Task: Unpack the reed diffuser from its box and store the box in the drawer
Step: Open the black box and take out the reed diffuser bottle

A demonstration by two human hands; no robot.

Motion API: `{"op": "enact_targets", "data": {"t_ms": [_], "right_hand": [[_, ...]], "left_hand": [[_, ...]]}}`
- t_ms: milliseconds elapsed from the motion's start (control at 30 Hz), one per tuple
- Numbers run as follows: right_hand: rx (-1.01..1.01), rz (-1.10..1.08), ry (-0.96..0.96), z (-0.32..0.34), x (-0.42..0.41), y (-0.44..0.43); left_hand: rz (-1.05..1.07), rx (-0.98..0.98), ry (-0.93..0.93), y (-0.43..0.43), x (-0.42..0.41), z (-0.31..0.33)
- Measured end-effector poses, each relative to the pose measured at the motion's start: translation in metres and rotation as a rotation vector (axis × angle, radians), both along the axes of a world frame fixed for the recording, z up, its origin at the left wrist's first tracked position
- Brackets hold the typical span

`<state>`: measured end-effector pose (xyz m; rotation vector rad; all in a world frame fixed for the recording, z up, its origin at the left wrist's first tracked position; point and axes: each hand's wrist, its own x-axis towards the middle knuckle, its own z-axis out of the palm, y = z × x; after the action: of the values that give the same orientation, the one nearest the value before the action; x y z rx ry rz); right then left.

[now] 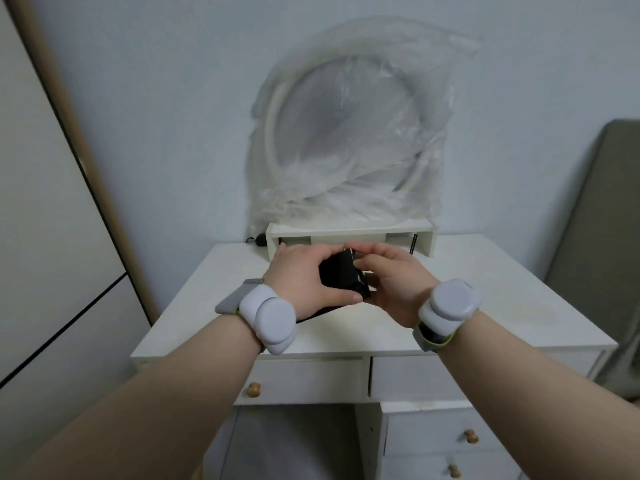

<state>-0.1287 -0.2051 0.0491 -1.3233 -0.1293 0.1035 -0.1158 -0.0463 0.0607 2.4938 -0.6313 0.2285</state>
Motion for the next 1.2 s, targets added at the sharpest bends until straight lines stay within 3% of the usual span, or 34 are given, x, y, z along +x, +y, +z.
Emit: {"op": "enact_targets", "data": {"t_ms": [200, 633, 1200], "right_hand": [[0.101, 0.023, 0.014, 0.004, -0.007, -0.004], [-0.075, -0.007, 0.056, 0.013, -0.007, -0.015], [-0.615, -0.093, -0.034, 0.023, -0.016, -0.008]], "left_hand": [[-0.034, -0.065, -0.032, -0.001, -0.002, 0.005], [-0.057, 0.077, -0.072, -0.01, -0.009, 0.022], [-0.046, 0.094, -0.028, -0.011, -0.008, 0.007]]}}
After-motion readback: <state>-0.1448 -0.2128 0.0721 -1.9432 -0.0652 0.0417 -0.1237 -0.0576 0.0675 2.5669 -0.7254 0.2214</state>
